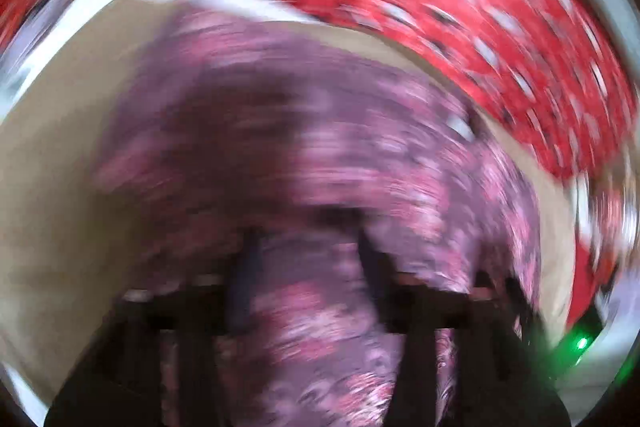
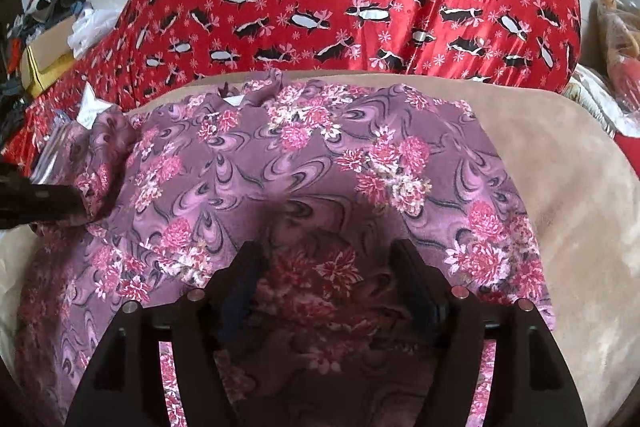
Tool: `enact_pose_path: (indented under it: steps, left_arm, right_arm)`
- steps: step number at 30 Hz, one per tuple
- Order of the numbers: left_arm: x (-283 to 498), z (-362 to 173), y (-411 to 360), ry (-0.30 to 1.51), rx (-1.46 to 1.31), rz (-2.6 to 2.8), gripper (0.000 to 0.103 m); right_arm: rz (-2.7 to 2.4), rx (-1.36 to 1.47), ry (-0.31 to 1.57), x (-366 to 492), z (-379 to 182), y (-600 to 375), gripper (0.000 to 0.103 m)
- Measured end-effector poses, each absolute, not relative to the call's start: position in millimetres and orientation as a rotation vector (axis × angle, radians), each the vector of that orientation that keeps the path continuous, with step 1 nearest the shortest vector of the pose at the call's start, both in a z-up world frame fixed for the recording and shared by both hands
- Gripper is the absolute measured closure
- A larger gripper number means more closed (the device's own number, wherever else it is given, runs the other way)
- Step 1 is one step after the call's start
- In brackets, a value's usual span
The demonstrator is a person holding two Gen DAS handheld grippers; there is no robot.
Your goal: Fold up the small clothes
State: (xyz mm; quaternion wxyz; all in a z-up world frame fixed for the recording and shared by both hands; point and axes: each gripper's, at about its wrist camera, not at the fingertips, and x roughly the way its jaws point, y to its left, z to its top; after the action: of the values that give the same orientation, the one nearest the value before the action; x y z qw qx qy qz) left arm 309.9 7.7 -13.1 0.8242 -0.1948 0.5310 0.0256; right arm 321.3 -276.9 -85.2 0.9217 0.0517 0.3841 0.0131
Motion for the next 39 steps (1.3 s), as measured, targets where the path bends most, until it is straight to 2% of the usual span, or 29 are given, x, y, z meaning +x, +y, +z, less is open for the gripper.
enact_pose_path:
  steps: [2, 6, 11, 15, 16, 17, 18, 24, 25, 26, 28, 32, 33, 35, 37, 39]
  left_arm:
    - [293.9, -27.2, 49.0, 1.136, -0.592, 0.118, 0.045]
    - [293.0, -57.0, 73.3, 1.200, -0.778, 0.103, 0.045]
    - [298.0, -59.4, 80.1, 1.153, -0.827, 0.053, 0.045]
    - [303.0, -67.0, 96.5, 1.147, -0.897, 0.016, 0.045]
    - [305.2, -67.5, 95.9, 1.147, -0.891, 0.012, 0.045]
    - [307.2, -66.8, 95.1, 1.145, -0.886, 0.010, 0.045]
    - [307.7, -65.4, 93.4, 1.138, -0.879, 0.006, 0.045]
    - [310.6, -58.9, 72.3, 1.110, -0.772, 0.002, 0.046]
    - [310.6, -57.8, 67.6, 1.106, -0.749, -0.001, 0.049]
    - [310.7, -57.1, 63.3, 1.102, -0.733, -0.008, 0.063]
    - [313.1, -57.5, 50.2, 1.116, -0.668, -0.002, 0.078]
    - [314.3, -54.2, 32.3, 1.116, -0.549, 0.047, 0.079]
    - [314.2, -53.4, 30.4, 1.116, -0.540, 0.047, 0.079]
    - [314.0, -53.3, 29.1, 1.117, -0.535, 0.046, 0.079]
    - [314.5, -52.9, 27.7, 1.115, -0.527, 0.051, 0.078]
    - [315.9, -52.2, 26.1, 1.114, -0.520, 0.051, 0.076]
  right_arm:
    - [0.009, 0.063, 0.810, 323.7, -76.3, -267.8, 0.033]
    - [0.158, 0.062, 0.743, 318.8, -44.4, -230.2, 0.032]
    - [0.325, 0.001, 0.735, 329.6, -23.6, -159.7, 0.033]
    - [0.343, -0.108, 0.771, 352.8, -33.9, -115.4, 0.037]
    - [0.354, -0.118, 0.791, 360.1, -38.9, -109.2, 0.053]
    - [0.381, -0.103, 0.804, 364.5, -42.2, -107.4, 0.085]
    - [0.421, -0.060, 0.823, 367.8, -43.6, -109.9, 0.098]
    - [0.389, 0.328, 0.748, 350.4, -29.7, -187.6, 0.098]
    - [0.370, 0.380, 0.741, 346.7, -29.9, -203.3, 0.098]
    - [0.345, 0.440, 0.734, 341.7, -31.9, -224.4, 0.098]
    - [0.303, 0.516, 0.736, 331.7, -38.1, -254.0, 0.098]
    - [0.206, 0.693, 0.811, 311.0, -68.7, -318.3, 0.097]
    - [0.144, 0.711, 0.822, 304.7, -72.9, -330.8, 0.092]
    - [0.067, 0.725, 0.785, 290.8, -68.5, -350.6, 0.091]
    - [0.069, 0.733, 0.727, 284.1, -58.8, -356.7, 0.077]
    - [0.092, 0.692, 0.709, 283.7, -46.7, -348.3, 0.040]
